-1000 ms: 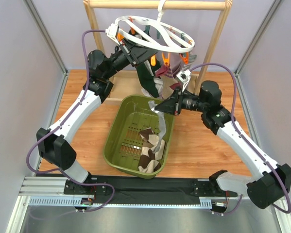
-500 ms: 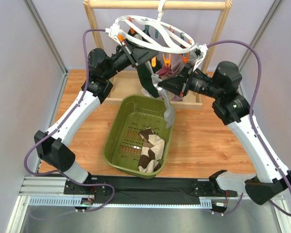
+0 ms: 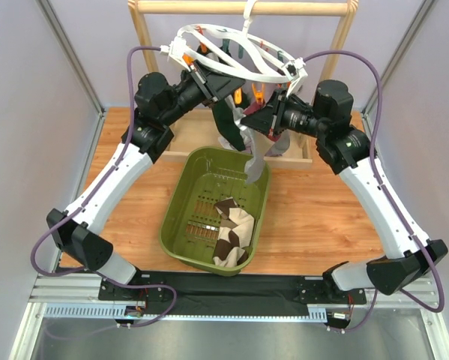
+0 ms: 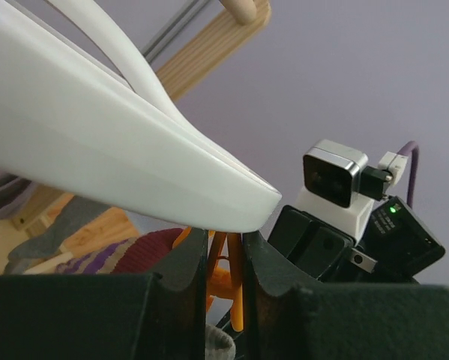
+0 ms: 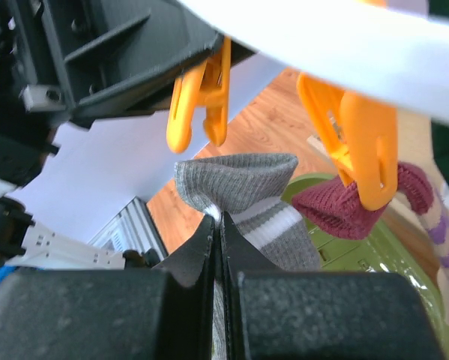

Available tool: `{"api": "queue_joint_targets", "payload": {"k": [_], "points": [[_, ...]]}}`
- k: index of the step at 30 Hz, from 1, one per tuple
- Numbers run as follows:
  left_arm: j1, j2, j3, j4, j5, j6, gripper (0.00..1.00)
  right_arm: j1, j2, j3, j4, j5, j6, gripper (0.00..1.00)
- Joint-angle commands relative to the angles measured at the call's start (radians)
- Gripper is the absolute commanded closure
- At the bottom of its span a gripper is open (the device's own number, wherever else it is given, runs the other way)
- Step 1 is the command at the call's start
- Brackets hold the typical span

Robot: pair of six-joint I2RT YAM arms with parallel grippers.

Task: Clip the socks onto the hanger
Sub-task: Clamp the sock onto the hanger.

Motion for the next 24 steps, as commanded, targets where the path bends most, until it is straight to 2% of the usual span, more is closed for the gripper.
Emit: {"api": "queue_joint_targets", "payload": {"k": [1, 3, 8, 14, 24], "points": [[-0.039, -0.067, 0.053, -0.219, -0.142, 0.084, 1.0, 0.032, 0.012, 0.102, -0.087, 0.13, -0.05, 1.0], [-0.047, -0.073, 0.05, -0.217, -0.161, 0.088, 1.0, 0.051, 0.023, 0.127, -0.125, 0.216, -0.076, 1.0], [-0.065, -0.07, 0.078, -0.276, -0.218, 0.125, 1.0, 0.054, 0.011, 0.13, -0.133, 0.279, -0.084, 1.0], [-0.083, -0.05, 0.105, -0.283, -0.218, 0.148, 1.0, 0.052, 0.035, 0.164, -0.142, 0.261, -0.08, 1.0], [-0.09, -0.033, 0.121, -0.273, -0.221, 0.173, 1.0, 0.052, 0.011, 0.128, -0.11, 0.227, -0.067, 1.0]]}}
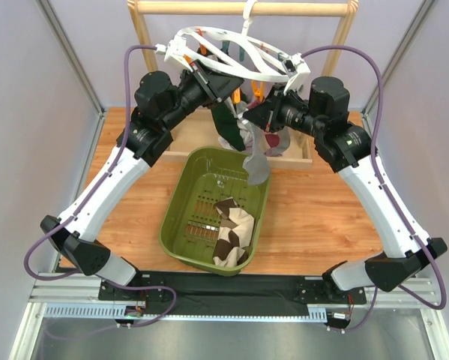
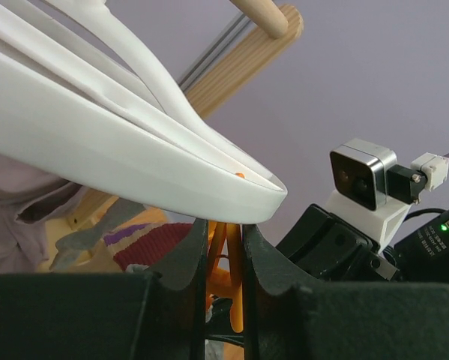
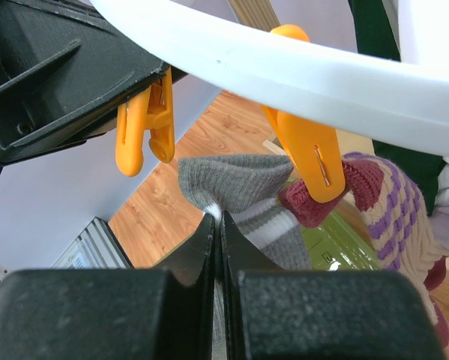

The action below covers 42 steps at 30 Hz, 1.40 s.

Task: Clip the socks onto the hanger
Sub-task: Clamp the sock onto the hanger.

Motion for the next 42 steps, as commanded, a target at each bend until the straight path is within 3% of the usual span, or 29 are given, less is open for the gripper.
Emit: {"api": "queue_joint_targets", "payload": {"k": [1, 25, 42], "points": [[-0.011, 0.004, 0.032, -0.057, 0.002, 0.019, 1.0, 0.001, -0.021, 0.004, 0.035, -0.019, 0.001, 1.0], [-0.012, 0.022, 0.047, -0.049, 0.008, 0.039, 1.0, 0.011, -0.063, -0.053, 0.076, -0.053, 0.02, 1.0], [-0.012, 0.033, 0.039, -0.02, 0.068, 0.006, 1.0, 0.011, -0.026, 0.013, 0.078, -0.051, 0.014, 1.0]]}}
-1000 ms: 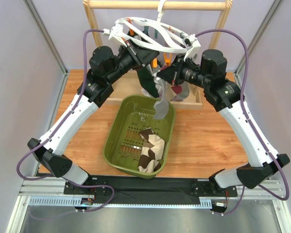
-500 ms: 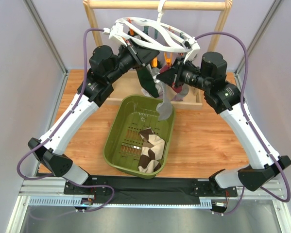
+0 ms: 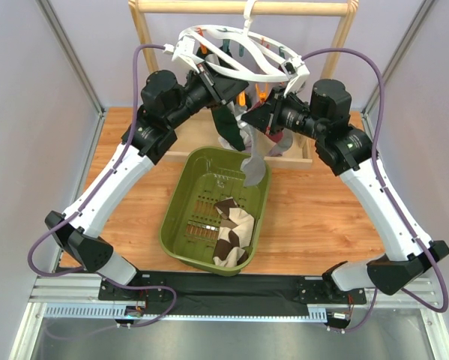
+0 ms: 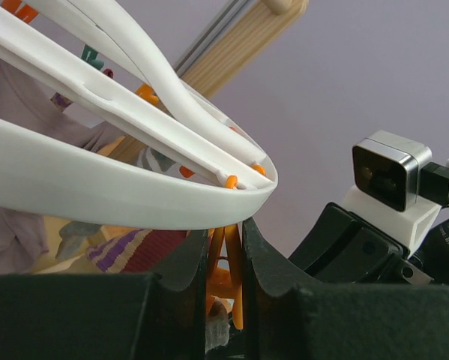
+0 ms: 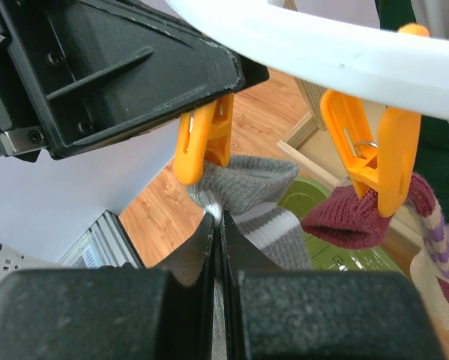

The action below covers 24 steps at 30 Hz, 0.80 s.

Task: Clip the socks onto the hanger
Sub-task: Clamp the sock onto the hanger.

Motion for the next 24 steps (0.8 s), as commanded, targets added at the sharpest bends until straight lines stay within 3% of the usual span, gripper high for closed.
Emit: {"api": "queue_joint_targets", "payload": {"k": [1, 19, 21, 24], "points": [[-0.006, 0.0, 0.021, -0.012, 0.029, -0.01, 1.0, 0.004, 0.001, 0.054, 0.038, -0.004, 0.003, 1.0], [-0.006, -0.017, -0.015, 0.017, 0.032, -0.033, 1.0, 0.004, 0.025, 0.079, 0.058, 0.051, -0.003, 1.0], [-0.006, -0.026, -0.033, 0.028, 0.025, -0.03, 0.9, 0.004, 0.024, 0.079, 0.065, 0.047, 0.001, 1.0], [-0.006, -0.034, -0.045, 0.042, 0.019, -0.027, 0.66, 0.004, 0.019, 0.081, 0.065, 0.045, 0.003, 1.0]]}}
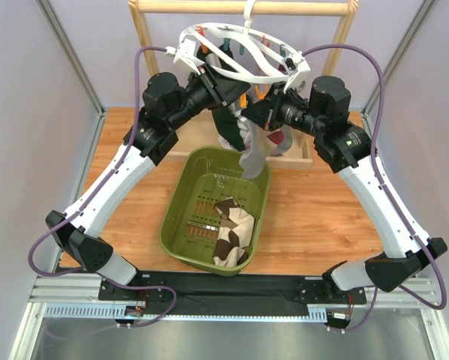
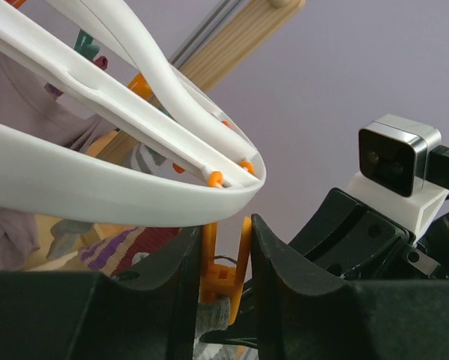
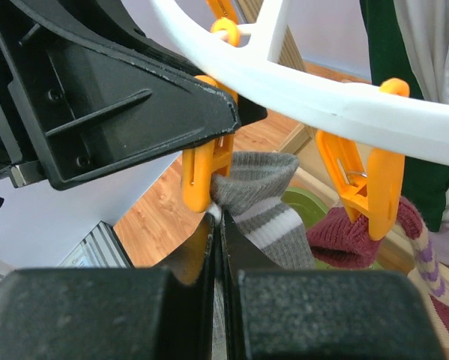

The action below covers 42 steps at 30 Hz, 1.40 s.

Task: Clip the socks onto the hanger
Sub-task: Clamp the sock onto the hanger.

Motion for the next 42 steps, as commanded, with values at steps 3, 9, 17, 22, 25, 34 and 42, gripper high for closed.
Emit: {"api": "queue_joint_targets", "payload": {"k": [3, 9, 17, 22, 25, 34, 42], "points": [[-0.005, -0.033, -0.02, 0.012, 0.004, 0.002, 0.53, 0.004, -0.006, 0.045, 0.066, 0.001, 0.014, 1.0], [-0.006, -0.035, -0.024, 0.012, -0.005, 0.005, 0.32, 0.004, -0.002, 0.048, 0.063, 0.002, 0.011, 1.0], [0.003, -0.084, -0.062, -0.04, -0.051, 0.015, 0.0, 0.004, 0.003, 0.034, 0.013, 0.053, -0.023, 0.82], [0.005, -0.171, -0.139, -0.083, -0.059, 0.072, 0.0, -0.001, -0.011, 0.002, -0.021, 0.119, -0.082, 0.77], [0.005, -0.225, -0.162, -0.126, -0.053, 0.126, 0.01, 0.001, -0.035, -0.028, -0.02, 0.096, -0.107, 0.6], [0.005, -0.511, -0.3, -0.305, -0.293, 0.351, 0.04, 0.1, -0.046, 0.031, -0.112, -0.064, -0.11, 0.5], [0.011, -0.654, -0.327, -0.515, -0.525, 0.535, 0.04, 0.301, 0.07, 0.068, 0.061, 0.279, -0.233, 0.68]]}}
